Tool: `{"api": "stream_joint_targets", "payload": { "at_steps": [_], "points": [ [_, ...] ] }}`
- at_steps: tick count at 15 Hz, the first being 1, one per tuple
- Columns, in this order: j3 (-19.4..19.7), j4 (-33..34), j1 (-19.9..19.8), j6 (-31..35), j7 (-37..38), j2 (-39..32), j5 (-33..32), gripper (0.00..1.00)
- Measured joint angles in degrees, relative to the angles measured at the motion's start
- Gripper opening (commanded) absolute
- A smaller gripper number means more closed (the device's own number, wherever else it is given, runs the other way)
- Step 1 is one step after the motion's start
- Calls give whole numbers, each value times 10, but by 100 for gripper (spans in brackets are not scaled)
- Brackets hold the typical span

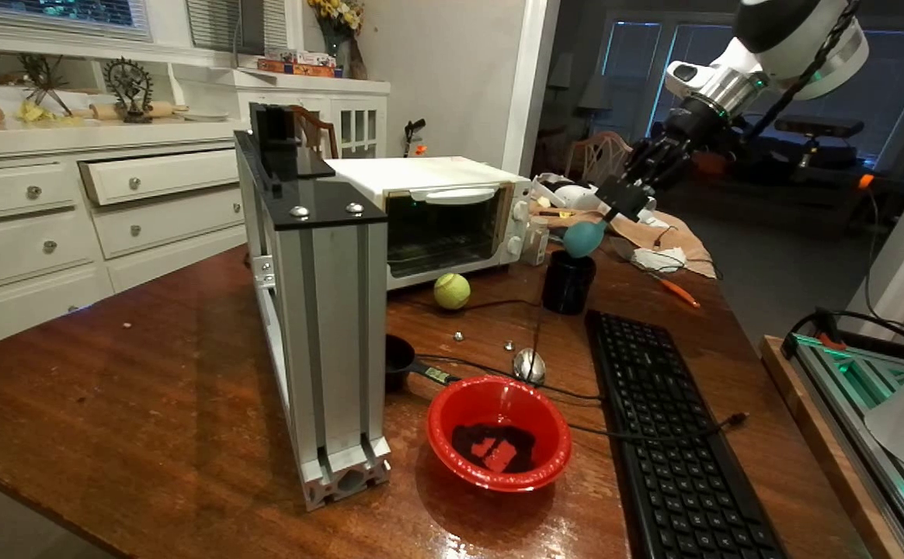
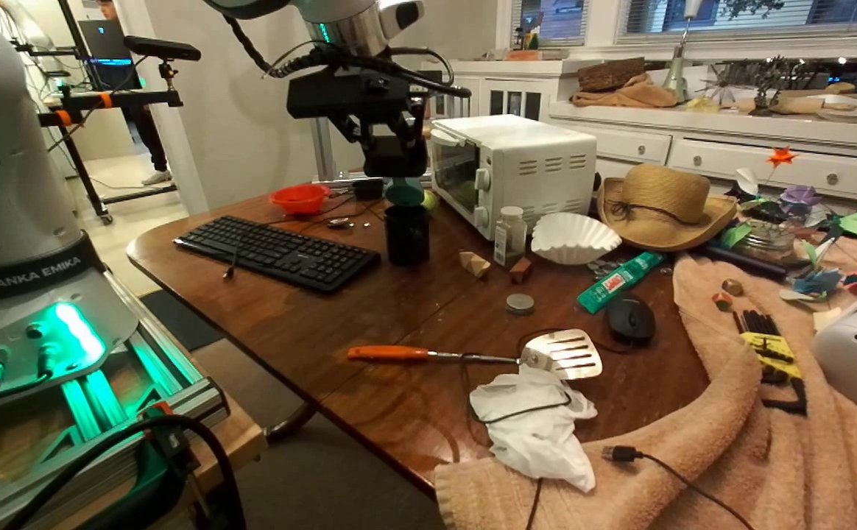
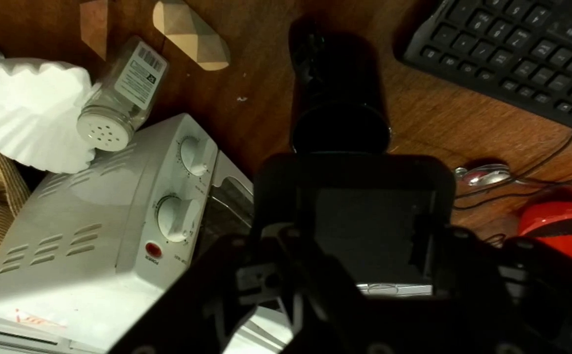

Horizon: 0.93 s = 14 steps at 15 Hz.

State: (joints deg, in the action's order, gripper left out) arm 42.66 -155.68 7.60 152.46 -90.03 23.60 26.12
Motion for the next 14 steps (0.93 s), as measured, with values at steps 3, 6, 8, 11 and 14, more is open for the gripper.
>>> {"api": "stream_joint_targets", "payload": {
  "at_steps": [3, 6, 8, 11, 14],
  "points": [
    [14, -1, 13, 0, -20, 12, 23, 23],
    [19, -3, 17, 2, -28, 13, 30, 23],
    [17, -4, 14, 7, -24, 12, 24, 23],
    [18, -5, 17, 12, -29, 7, 30, 23],
    [15, -9, 16, 44, -28, 0, 31, 23]
  ]
}}
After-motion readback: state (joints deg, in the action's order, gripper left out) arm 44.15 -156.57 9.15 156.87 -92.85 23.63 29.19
